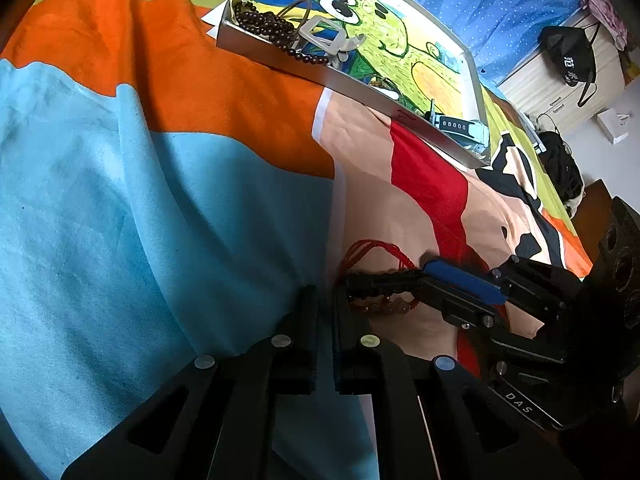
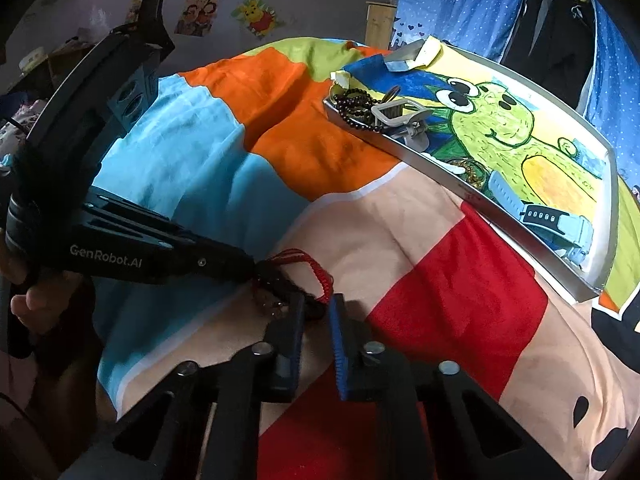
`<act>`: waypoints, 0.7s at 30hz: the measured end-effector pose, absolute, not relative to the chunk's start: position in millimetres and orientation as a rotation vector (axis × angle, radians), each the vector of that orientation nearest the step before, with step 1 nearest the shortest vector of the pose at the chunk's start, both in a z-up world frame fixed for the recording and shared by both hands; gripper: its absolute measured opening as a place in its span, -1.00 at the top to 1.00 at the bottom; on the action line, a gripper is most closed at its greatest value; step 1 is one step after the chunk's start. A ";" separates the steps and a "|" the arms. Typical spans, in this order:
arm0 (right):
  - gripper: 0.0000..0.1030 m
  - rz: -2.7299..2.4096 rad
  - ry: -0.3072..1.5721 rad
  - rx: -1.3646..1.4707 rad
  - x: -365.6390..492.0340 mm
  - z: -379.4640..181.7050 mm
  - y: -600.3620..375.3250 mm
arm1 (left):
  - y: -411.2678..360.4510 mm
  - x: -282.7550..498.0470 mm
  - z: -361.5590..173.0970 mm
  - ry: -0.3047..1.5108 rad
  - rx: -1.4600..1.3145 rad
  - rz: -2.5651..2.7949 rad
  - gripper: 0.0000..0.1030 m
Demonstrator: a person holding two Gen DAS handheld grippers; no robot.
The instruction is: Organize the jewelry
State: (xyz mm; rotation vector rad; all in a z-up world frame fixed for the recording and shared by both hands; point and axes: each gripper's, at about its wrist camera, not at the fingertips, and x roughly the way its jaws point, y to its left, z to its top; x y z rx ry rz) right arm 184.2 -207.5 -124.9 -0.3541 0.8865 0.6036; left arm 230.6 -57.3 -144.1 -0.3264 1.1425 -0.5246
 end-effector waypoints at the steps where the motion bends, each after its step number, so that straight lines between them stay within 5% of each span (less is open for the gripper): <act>1: 0.79 0.602 0.887 -0.357 183.7 -125.4 -207.3 | -57.0 230.6 -144.3 1.142 -0.326 -0.525 0.93; 7: 0.80 0.585 0.896 -0.346 183.8 -124.7 -212.9 | -56.1 229.7 -143.4 1.138 -0.340 -0.538 0.93; 8: 0.98 0.572 0.895 -0.341 184.4 -123.7 -215.2 | -55.9 229.4 -143.3 1.137 -0.346 -0.542 0.93; 21: 0.97 0.513 0.915 -0.229 195.6 -115.4 -238.3 | -59.5 230.9 -141.2 1.125 -0.350 -0.573 0.92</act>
